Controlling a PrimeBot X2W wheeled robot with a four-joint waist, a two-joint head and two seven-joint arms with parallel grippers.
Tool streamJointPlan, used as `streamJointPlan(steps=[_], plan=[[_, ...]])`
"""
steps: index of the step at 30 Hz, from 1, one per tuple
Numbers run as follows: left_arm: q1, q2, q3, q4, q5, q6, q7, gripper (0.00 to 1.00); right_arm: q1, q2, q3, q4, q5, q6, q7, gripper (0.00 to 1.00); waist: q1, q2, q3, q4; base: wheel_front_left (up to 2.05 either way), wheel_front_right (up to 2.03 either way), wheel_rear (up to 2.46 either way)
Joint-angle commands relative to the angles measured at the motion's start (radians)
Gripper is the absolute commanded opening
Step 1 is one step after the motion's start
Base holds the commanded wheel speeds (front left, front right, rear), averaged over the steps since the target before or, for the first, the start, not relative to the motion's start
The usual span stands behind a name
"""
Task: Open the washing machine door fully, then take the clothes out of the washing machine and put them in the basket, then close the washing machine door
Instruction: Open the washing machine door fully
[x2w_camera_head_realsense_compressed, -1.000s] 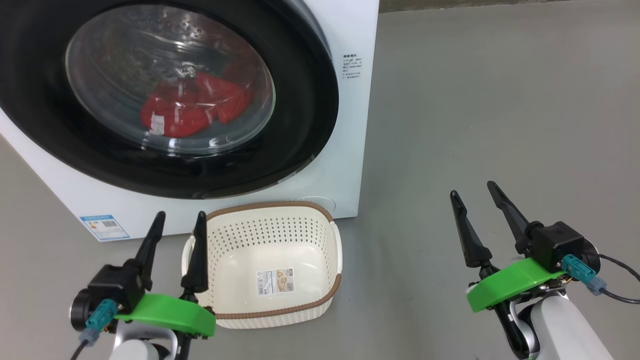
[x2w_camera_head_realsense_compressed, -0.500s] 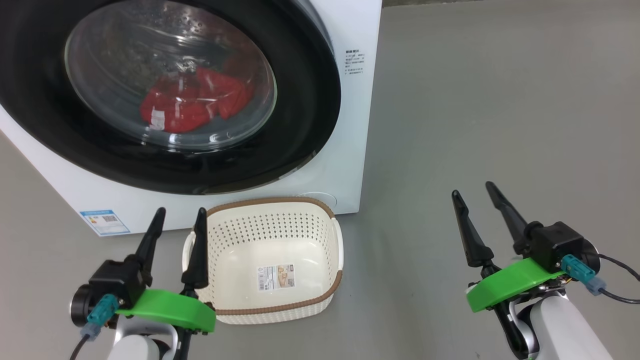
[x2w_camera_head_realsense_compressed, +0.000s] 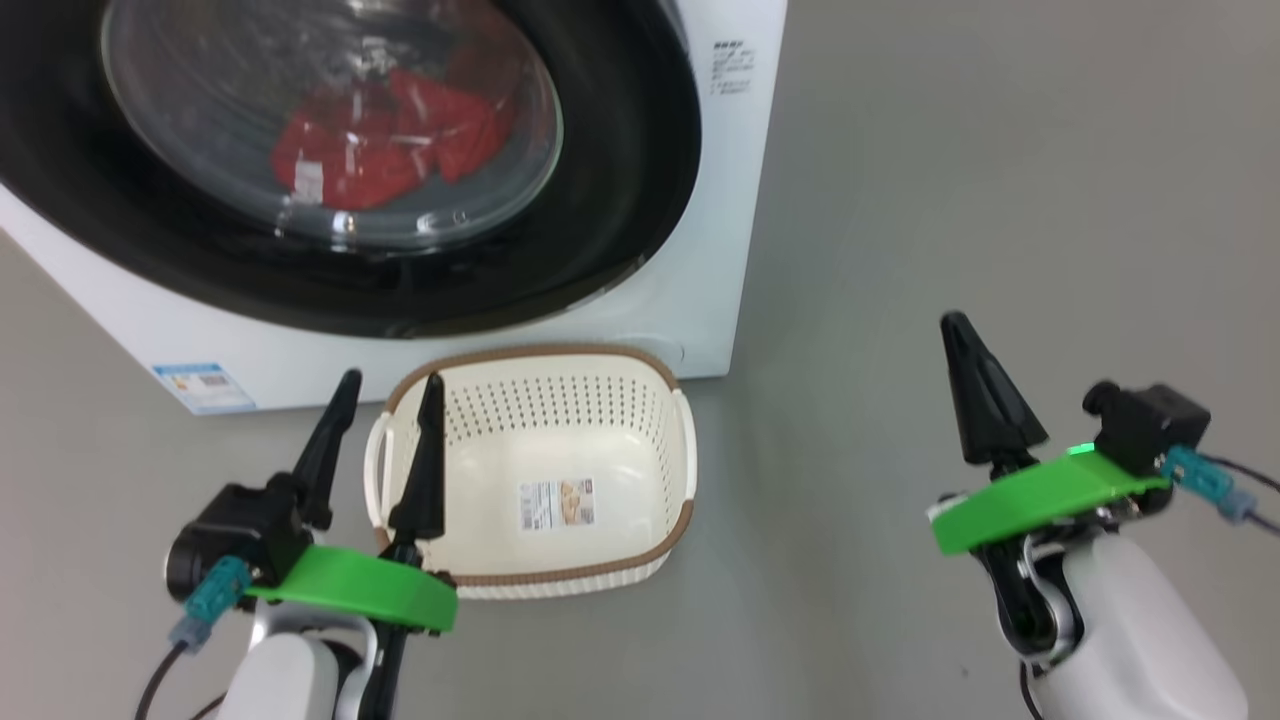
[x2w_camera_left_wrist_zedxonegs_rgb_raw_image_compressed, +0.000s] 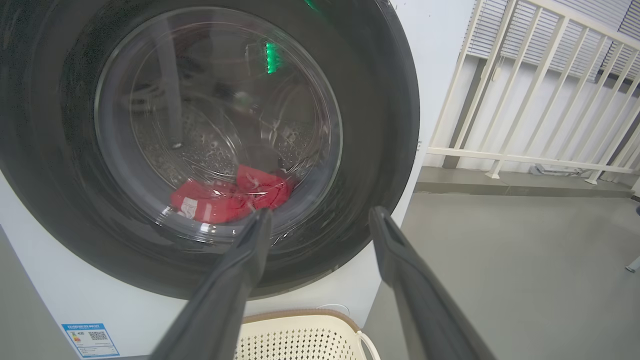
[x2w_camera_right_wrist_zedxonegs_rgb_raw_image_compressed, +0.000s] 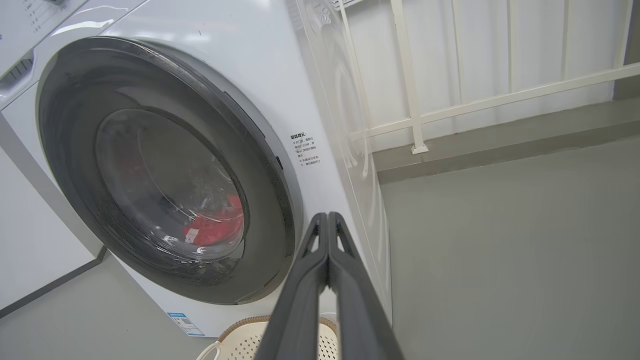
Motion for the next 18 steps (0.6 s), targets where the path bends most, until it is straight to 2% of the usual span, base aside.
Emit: streamJointPlan(steps=[1, 9, 18], plan=[[-0.042, 0.023, 0.022, -0.039, -0.007, -0.001, -0.009, 1.0, -0.051, -0.001, 0.035, -0.014, 0.043, -0.001, -0.009, 0.0, 0.0, 0.0, 0.034, 0.015, 0.0, 0.0, 0.0], [-0.066, 0.023, -0.002, -0.067, -0.024, -0.005, -0.009, 1.0, -0.16, -0.055, 0.096, 0.04, 0.327, -0.001, 0.029, 0.0, 0.0, 0.0, 0.103, 0.047, 0.0, 0.0, 0.0], [-0.095, 0.023, -0.013, -0.109, -0.022, -0.005, -0.009, 1.0, -0.308, -0.113, 0.083, -0.015, 0.725, -0.001, 0.228, 0.0, 0.0, 0.0, 0.212, 0.078, 0.0, 0.0, 0.0]])
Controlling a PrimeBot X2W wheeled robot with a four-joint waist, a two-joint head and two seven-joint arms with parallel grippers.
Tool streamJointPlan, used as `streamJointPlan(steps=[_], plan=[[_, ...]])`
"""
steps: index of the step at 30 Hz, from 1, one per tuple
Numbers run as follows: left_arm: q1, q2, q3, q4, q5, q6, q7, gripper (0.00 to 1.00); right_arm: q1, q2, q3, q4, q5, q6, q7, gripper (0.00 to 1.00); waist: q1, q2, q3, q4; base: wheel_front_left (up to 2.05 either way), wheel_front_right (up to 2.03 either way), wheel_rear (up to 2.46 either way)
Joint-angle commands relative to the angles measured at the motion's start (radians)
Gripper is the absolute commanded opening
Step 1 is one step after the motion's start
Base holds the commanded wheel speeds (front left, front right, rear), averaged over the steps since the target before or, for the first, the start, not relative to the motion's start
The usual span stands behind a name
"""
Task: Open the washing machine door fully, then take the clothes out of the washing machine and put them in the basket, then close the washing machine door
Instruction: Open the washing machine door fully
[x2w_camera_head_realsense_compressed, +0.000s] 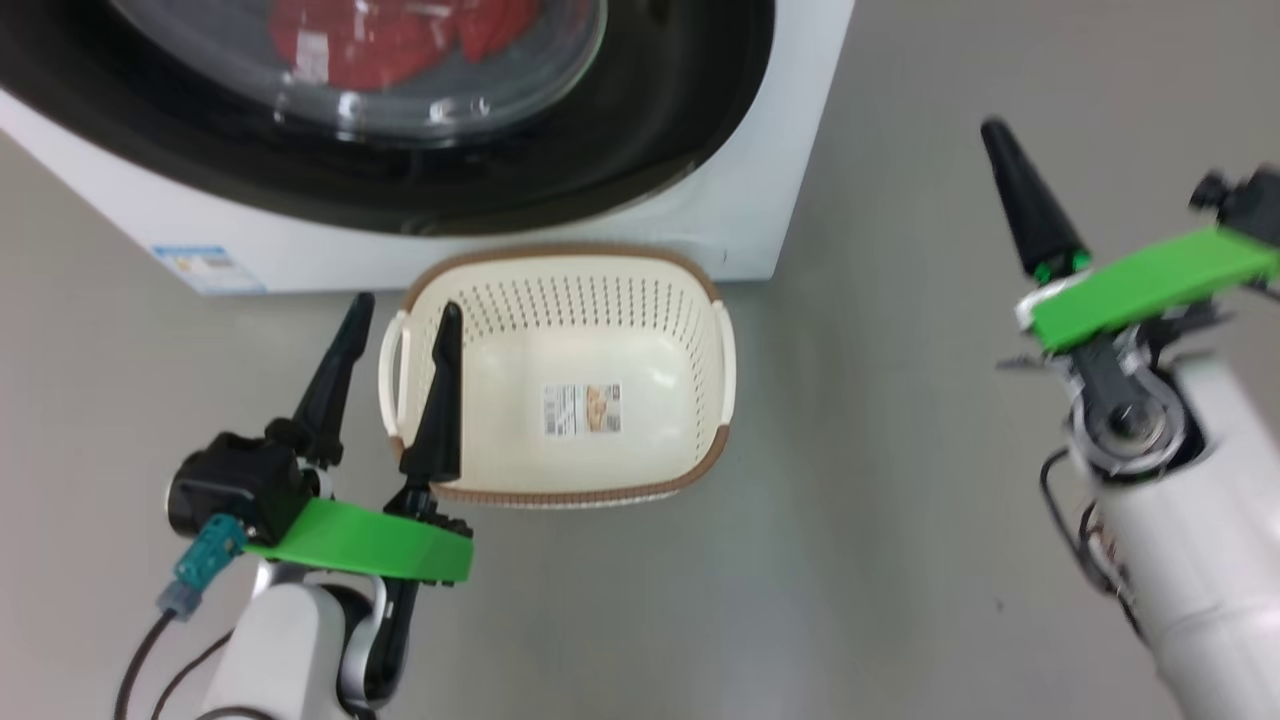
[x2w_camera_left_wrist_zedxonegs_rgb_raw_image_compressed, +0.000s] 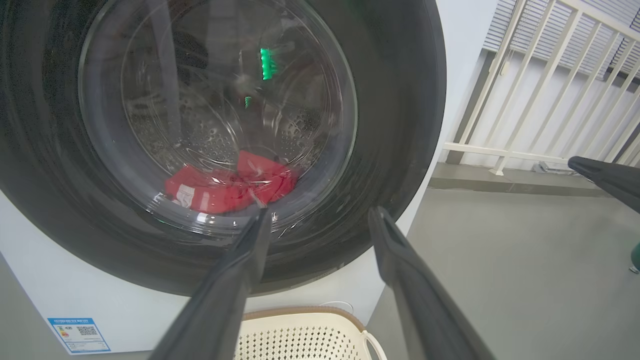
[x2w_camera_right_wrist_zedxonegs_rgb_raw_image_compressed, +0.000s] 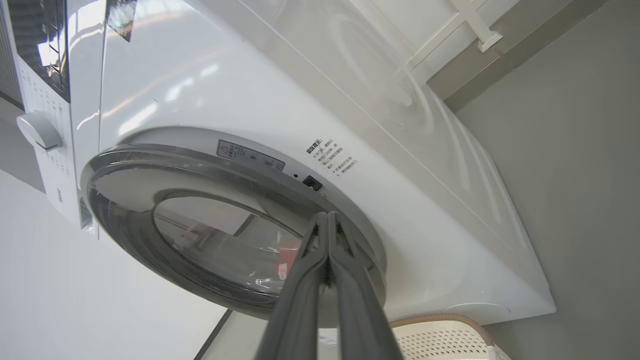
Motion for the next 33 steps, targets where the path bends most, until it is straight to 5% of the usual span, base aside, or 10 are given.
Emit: streamJointPlan(steps=[1, 20, 33], plan=[[-0.029, 0.023, 0.024, -0.038, -0.004, -0.004, -0.009, 1.0, -0.04, -0.006, 0.004, -0.037, 0.063, -0.001, 0.044, 0.0, 0.0, -0.0001, 0.06, 0.024, 0.0, 0.0, 0.0], [-0.112, 0.023, 0.012, -0.093, -0.002, 0.0, -0.009, 1.0, -0.413, -0.044, -0.062, 0.008, 0.49, -0.001, 0.473, 0.0, 0.0, -0.0001, 0.264, 0.064, 0.0, 0.0, 0.0], [-0.127, 0.023, 0.012, -0.09, 0.003, 0.007, -0.009, 1.0, -0.573, -0.038, -0.061, 0.11, 0.543, -0.001, 0.579, 0.0, 0.0, -0.0001, 0.333, 0.089, 0.0, 0.0, 0.0]])
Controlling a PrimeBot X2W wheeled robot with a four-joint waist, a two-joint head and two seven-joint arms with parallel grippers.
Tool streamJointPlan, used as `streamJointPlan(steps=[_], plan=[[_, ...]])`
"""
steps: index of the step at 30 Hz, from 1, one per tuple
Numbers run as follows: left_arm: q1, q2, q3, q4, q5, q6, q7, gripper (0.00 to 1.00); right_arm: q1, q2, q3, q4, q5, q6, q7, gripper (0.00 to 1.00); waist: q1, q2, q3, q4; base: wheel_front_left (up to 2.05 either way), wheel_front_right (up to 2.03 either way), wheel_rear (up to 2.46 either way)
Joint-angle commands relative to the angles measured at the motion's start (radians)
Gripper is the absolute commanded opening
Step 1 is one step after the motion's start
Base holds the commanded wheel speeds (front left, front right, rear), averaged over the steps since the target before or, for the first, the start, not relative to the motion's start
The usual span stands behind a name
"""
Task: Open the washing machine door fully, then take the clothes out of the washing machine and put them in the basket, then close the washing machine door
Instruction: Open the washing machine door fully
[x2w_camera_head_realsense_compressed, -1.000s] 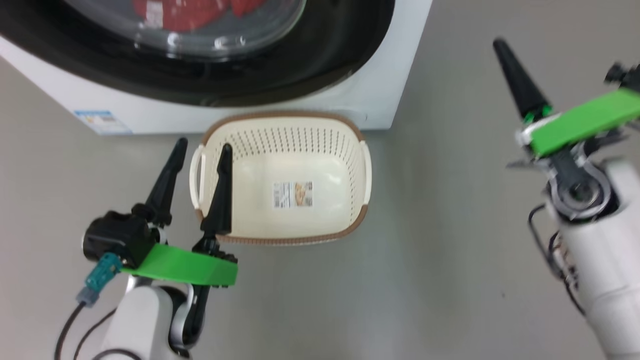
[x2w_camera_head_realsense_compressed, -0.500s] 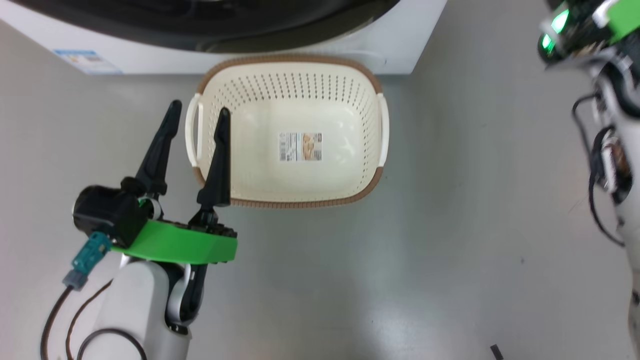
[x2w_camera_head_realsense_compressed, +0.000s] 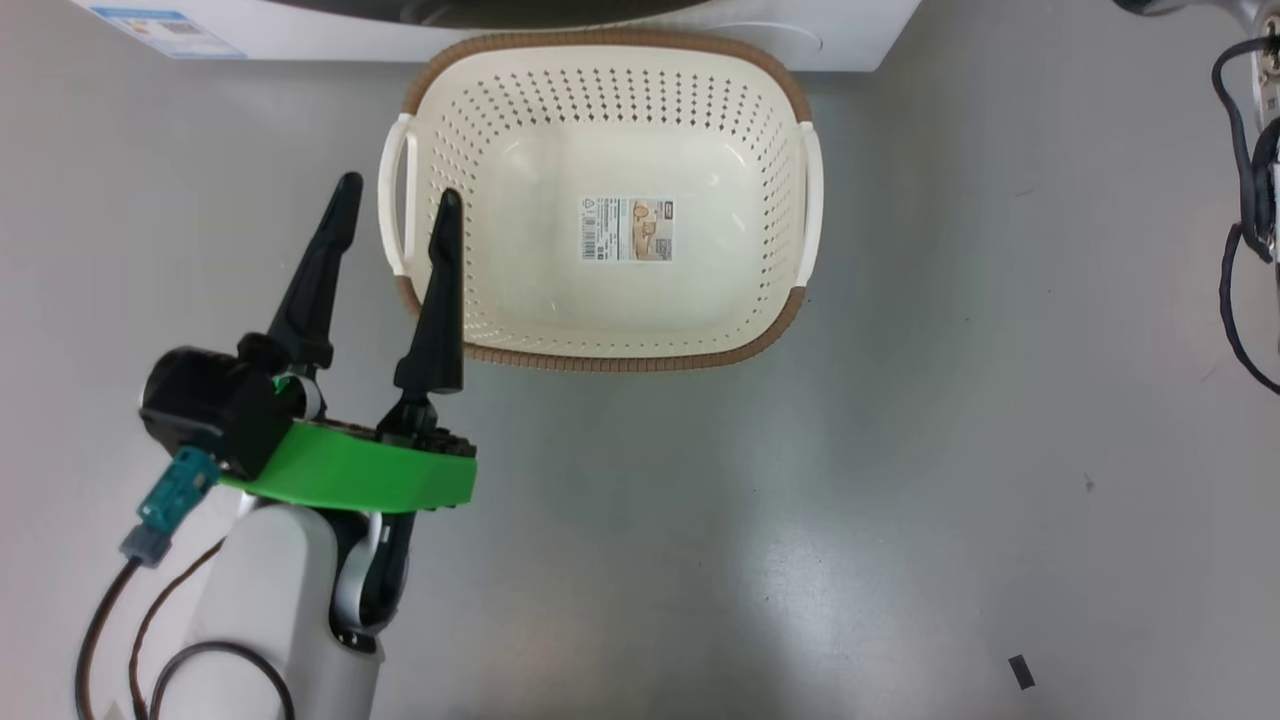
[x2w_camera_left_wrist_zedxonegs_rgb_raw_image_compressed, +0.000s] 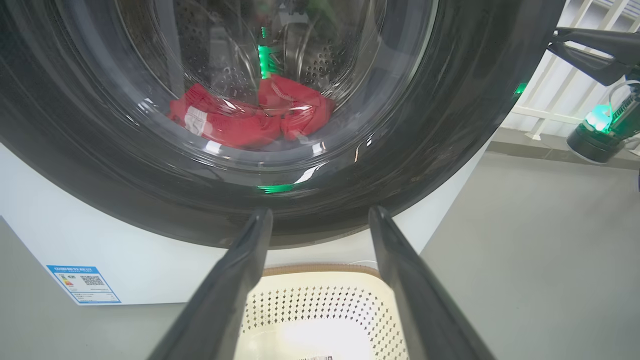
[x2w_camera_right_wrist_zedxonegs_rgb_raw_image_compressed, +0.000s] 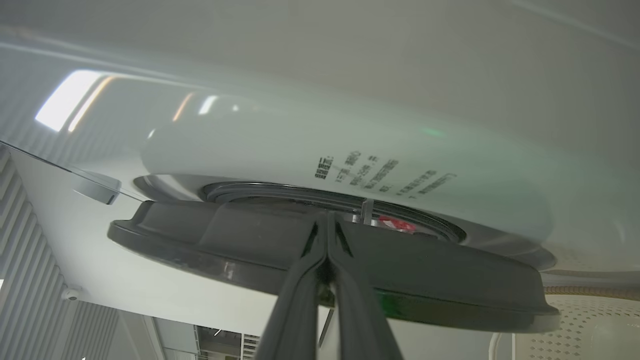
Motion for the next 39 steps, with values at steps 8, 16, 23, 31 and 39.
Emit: streamJointPlan(steps=[8, 16, 23, 31, 39], plan=[[-0.011, 0.025, 0.013, -0.024, 0.0, 0.013, -0.008, 1.0, -0.062, 0.035, 0.007, 0.012, 0.014, 0.001, 0.036, 0.0, 0.0, 0.0, 0.031, 0.014, 0.0, 0.0, 0.0], [-0.01, 0.025, 0.002, -0.016, -0.017, 0.017, -0.008, 1.0, -0.117, 0.043, 0.018, 0.045, 0.004, 0.001, 0.063, 0.0, 0.0, 0.0, 0.044, 0.033, 0.0, 0.0, 0.0], [-0.012, 0.025, 0.001, -0.012, -0.021, 0.021, -0.008, 1.0, -0.136, 0.059, 0.03, 0.055, 0.001, 0.001, 0.088, 0.0, 0.0, 0.0, 0.049, 0.031, 0.0, 0.0, 0.0], [-0.018, 0.025, 0.001, -0.002, -0.025, 0.024, -0.008, 1.0, -0.115, 0.082, 0.041, 0.054, -0.006, 0.001, 0.103, 0.0, 0.0, 0.0, 0.034, 0.015, 0.0, 0.0, 0.0], [-0.014, 0.025, 0.005, 0.008, -0.031, 0.017, -0.008, 1.0, -0.075, 0.101, 0.042, 0.026, -0.011, 0.001, 0.114, 0.0, 0.0, 0.0, 0.01, 0.001, 0.0, 0.0, 0.0]])
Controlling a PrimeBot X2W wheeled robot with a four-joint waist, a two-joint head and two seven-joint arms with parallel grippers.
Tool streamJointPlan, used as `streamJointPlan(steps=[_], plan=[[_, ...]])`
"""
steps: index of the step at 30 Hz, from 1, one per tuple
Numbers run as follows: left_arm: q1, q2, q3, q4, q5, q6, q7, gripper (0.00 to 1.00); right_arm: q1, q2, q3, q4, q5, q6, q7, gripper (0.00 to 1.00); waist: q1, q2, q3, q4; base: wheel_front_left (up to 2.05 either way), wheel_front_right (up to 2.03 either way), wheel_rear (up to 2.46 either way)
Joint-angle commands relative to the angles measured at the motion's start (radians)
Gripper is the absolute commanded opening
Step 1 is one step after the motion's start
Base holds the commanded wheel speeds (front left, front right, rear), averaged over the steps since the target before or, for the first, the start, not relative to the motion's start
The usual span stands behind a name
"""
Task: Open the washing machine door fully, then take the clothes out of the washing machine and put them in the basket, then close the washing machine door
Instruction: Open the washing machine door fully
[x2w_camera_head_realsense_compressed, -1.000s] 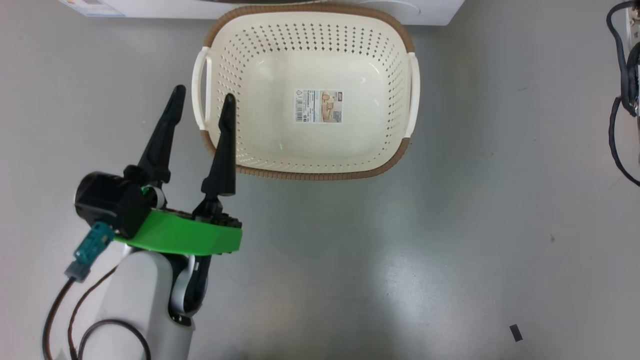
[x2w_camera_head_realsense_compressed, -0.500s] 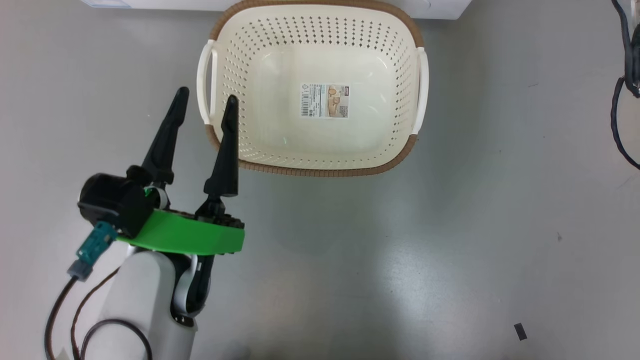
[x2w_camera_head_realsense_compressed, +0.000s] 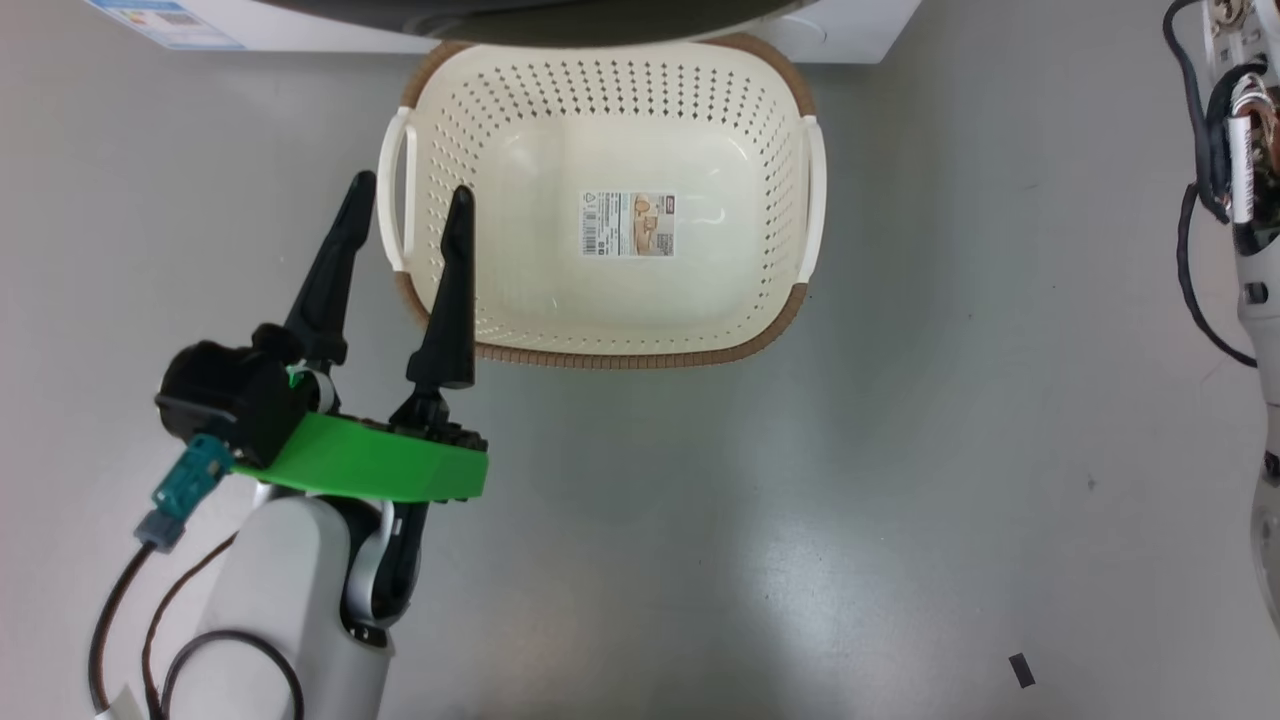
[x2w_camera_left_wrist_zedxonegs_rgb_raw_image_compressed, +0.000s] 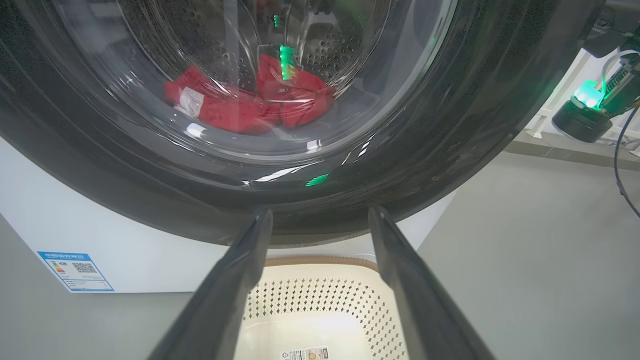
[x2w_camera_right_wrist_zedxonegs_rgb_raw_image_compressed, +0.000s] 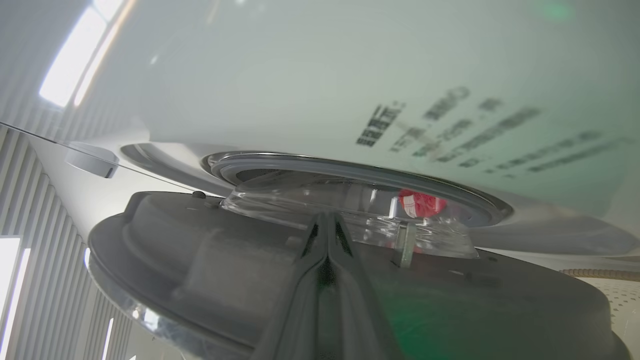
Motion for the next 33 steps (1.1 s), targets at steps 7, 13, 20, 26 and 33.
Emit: streamJointPlan(steps=[7, 13, 20, 26, 33], plan=[[0.011, 0.025, 0.027, -0.013, -0.001, 0.0, -0.008, 1.0, 0.055, 0.041, 0.007, -0.046, -0.016, 0.001, 0.03, 0.0, 0.0, 0.0, -0.033, -0.008, 0.0, 0.0, 0.0], [0.024, 0.025, 0.043, -0.007, 0.004, -0.002, -0.008, 1.0, 0.094, 0.041, 0.006, -0.052, -0.027, 0.001, 0.044, 0.0, 0.0, 0.0, -0.065, -0.007, 0.0, 0.0, 0.0], [0.04, 0.025, 0.065, -0.001, 0.002, -0.004, -0.008, 1.0, 0.14, 0.045, 0.012, -0.048, -0.041, 0.001, 0.06, 0.0, 0.0, 0.0, -0.099, -0.009, 0.0, 0.0, 0.0], [0.052, 0.025, 0.067, 0.011, -0.002, -0.005, -0.008, 1.0, 0.182, 0.048, 0.022, -0.04, -0.055, 0.001, 0.077, 0.0, 0.0, 0.0, -0.131, -0.009, 0.0, 0.0, 0.0], [0.068, 0.025, 0.073, 0.025, -0.003, -0.008, -0.008, 1.0, 0.218, 0.054, 0.036, -0.023, -0.073, 0.001, 0.086, 0.0, 0.0, 0.0, -0.168, -0.009, 0.0, 0.0, 0.0]])
